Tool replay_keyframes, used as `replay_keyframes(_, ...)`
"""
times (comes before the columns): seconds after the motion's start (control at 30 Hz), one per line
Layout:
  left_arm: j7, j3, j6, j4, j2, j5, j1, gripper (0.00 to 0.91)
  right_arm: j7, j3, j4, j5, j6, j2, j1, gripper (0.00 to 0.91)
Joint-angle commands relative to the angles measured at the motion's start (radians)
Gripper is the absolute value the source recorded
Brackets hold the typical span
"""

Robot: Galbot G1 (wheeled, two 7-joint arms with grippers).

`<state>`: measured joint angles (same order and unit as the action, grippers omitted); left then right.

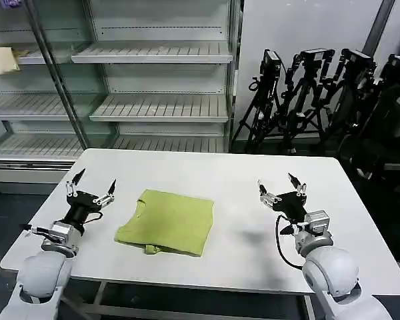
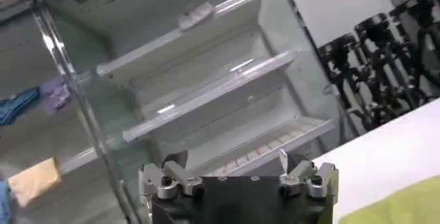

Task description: Fold and organize the clothes.

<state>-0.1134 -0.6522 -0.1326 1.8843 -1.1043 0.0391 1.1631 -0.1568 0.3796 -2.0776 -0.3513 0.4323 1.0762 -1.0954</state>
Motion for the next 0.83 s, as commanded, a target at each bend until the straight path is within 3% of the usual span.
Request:
replay_keyframes(0.03,-0.008,-0.033,0.025,-0.048,0.004,0.001,-0.016,0.907,0.012,0.000,-0.003,0.068,0.023,0.000,0.003,0.907)
replay_keyframes(0.83,-0.023,0.019,0.024,0.001,0.015,0.057,-0.015,0.907,-0.018,0.006,0.013,0.156,-0.142,0.009,-0.011,0.907)
